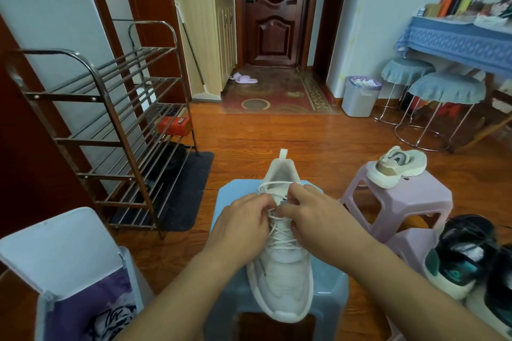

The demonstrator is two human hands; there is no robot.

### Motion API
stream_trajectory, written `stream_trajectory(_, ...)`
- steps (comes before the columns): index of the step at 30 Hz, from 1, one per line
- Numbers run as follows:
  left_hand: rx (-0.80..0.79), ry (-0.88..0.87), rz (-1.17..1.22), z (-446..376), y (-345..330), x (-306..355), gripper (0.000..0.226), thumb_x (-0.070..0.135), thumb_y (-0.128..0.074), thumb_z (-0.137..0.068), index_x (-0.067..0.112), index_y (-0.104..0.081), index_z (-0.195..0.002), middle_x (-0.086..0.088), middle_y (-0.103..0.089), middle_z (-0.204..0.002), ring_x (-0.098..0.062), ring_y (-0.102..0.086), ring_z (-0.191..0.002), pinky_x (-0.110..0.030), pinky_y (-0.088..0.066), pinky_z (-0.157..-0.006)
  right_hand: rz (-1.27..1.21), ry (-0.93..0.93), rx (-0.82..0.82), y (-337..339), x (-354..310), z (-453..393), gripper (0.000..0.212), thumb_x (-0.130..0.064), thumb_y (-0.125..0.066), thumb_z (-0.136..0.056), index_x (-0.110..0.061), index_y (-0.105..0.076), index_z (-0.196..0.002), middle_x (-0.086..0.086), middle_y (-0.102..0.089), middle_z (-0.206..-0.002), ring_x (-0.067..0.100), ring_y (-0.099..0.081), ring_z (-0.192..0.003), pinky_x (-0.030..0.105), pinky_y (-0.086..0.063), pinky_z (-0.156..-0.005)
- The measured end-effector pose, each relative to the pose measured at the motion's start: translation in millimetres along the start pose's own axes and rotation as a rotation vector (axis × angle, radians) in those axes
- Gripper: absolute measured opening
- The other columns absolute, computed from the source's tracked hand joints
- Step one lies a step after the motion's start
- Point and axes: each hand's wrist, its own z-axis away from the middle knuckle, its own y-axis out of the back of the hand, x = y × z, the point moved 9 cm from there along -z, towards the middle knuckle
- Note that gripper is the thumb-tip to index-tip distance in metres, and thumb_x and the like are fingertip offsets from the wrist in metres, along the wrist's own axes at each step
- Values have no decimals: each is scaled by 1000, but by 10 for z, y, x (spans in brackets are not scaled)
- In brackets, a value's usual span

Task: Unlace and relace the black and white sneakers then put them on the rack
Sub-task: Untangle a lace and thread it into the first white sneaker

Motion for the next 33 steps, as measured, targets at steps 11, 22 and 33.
stream_trajectory(11, 57, -35, 141, 46, -12, -25, 17, 27, -65, -97, 32, -71, -113, 16, -70, -104, -1, -62, -97, -28, -52, -87, -386, -240, 173, 149, 333, 156, 26, -2, -65, -87, -22, -74, -98, -15, -59, -97, 4, -60, -86, 24, -52, -73)
stream_trajectory(22, 98, -6, -57, -36, 7, 154, 13, 28, -59, -97, 26, -69, -89, 13, -54, -94, -10, -55, -90, -29, -49, -77, -400, -421, 137, 81, 374, 188, 19, -9, -62, -90, -25, -71, -94, -19, -55, -87, 3, -58, -83, 29, -52, -78)
stream_trajectory(33, 20, -38, -35, -180, -97, 156, 6, 26, -70, -92, 31, -72, -87, 14, -61, -92, -7, -58, -88, -27, -49, -78, -442, -423, 131, 55, 340, 221, 21, -9, -65, -85, -28, -55, -90, -14, -51, -92, 7, -60, -79, 37, -54, -71)
